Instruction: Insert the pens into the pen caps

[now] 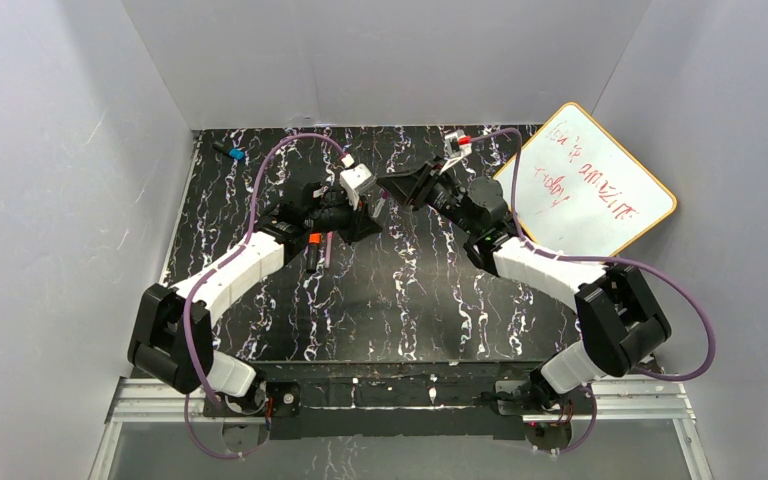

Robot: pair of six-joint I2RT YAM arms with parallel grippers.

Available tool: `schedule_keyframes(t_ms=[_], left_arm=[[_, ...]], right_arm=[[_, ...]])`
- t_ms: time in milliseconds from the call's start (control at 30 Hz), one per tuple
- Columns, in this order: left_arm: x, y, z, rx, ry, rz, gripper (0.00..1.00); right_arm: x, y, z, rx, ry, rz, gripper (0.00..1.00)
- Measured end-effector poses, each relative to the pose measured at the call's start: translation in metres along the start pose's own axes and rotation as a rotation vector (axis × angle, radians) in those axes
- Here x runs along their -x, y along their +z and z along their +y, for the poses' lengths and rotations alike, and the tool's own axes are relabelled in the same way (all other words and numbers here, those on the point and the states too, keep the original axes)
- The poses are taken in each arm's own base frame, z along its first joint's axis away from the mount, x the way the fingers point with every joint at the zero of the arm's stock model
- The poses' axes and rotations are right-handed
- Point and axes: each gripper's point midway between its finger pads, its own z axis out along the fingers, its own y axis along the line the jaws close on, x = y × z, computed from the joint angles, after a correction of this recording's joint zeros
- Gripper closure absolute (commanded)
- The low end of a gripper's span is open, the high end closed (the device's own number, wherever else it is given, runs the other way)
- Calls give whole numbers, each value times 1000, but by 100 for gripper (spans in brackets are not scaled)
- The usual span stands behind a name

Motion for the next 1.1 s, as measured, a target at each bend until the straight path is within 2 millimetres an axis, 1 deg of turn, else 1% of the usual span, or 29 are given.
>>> schedule_keyframes(t_ms=[67,133,167,200,233,667,800,967,1100], left_arm=[[0,0,0,-1,2,0,100],[0,0,0,-1,3,0,100],[0,0,0,0,2,1,100],[-1,0,0,0,0,4,100],[-2,0,0,-1,-2,6,100],[-7,-4,3,22,-8,42,100],[-1,-8,7,46,4,62,100],[10,-11,10,60,19,91,100],[9,-7,14,56,11,131,100]], right_arm=[[-1,0,-1,-2,3,3,75],[-2,0,-6,-15,8,6,86],[-2,1,-9,-21,9,8,93],[-3,1,-11,-24,10,10,97],[-4,2,-12,-26,8,14,99],[-11,4,-15,-27,16,46,99],[-8,4,-14,-19,27,34,99],[2,6,-11,3,35,-12,99],[0,7,-17,-6,45,-31,99]])
